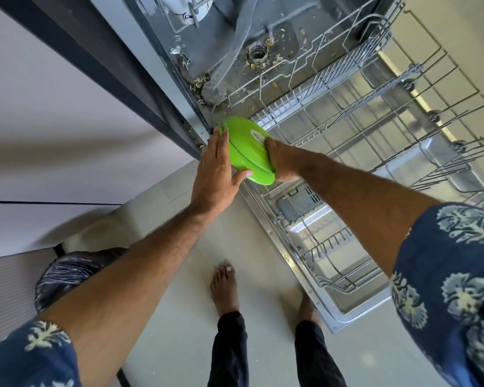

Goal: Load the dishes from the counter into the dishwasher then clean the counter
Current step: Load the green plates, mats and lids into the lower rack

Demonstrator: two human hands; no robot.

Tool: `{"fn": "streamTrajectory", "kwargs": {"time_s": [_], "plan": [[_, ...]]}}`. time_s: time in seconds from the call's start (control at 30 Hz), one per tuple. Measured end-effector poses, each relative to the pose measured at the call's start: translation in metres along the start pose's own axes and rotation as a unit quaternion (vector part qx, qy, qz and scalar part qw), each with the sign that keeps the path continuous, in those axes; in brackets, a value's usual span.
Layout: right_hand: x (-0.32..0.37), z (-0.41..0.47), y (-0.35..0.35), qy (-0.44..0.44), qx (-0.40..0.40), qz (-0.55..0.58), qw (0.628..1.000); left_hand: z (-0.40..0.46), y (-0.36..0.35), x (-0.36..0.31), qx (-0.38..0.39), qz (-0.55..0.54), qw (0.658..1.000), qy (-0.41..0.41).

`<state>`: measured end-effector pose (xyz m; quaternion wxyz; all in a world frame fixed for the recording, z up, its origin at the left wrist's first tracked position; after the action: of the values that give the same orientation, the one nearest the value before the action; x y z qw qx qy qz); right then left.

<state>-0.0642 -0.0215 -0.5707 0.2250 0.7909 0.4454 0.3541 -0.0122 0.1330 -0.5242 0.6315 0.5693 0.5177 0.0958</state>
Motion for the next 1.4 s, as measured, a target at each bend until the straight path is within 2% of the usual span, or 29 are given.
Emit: {"fn": "streamTrajectory", "kwargs": {"time_s": [0.23,0.47,0.6,0.8,0.97,1.13,1.3,1.4], "plan": [[0.009,-0.038,0.017,0.035,-0.077,-0.015,0.996,-0.012,0.014,-0.014,0.018,0.087,0.996,0.001],[0.048,-0.141,0.067,0.08,-0.111,-0.025,0.99,-0.073,0.079,-0.081,0.063,0.164,0.984,0.041],[0.113,-0.225,0.112,0.124,-0.123,-0.029,0.984,-0.141,0.16,-0.127,0.074,0.164,0.977,0.118],[0.235,-0.336,0.168,0.235,-0.15,-0.027,0.96,-0.259,0.297,-0.167,-0.005,0.145,0.972,0.182],[0.347,-0.394,0.185,0.351,-0.172,-0.103,0.915,-0.363,0.385,-0.152,-0.08,0.154,0.951,0.256],[0.469,-0.445,0.165,0.469,-0.173,-0.162,0.851,-0.491,0.447,-0.123,-0.163,0.144,0.912,0.347],[0.595,-0.518,0.091,0.56,-0.154,-0.198,0.79,-0.653,0.472,-0.087,-0.199,0.135,0.863,0.445],[0.66,-0.572,0.025,0.61,-0.108,-0.206,0.758,-0.759,0.473,-0.068,-0.235,0.132,0.83,0.488]]}}
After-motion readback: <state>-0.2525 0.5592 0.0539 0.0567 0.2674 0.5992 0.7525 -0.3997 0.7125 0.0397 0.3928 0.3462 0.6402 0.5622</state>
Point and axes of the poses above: each hand's wrist, its own z-axis towards the middle knuckle, its own y-axis out of the back of the hand, x = y × z, the point moved 6 cm from there along z, towards the middle knuckle, and after that the axes turned 2 degrees about y, right-handed, at the moved point
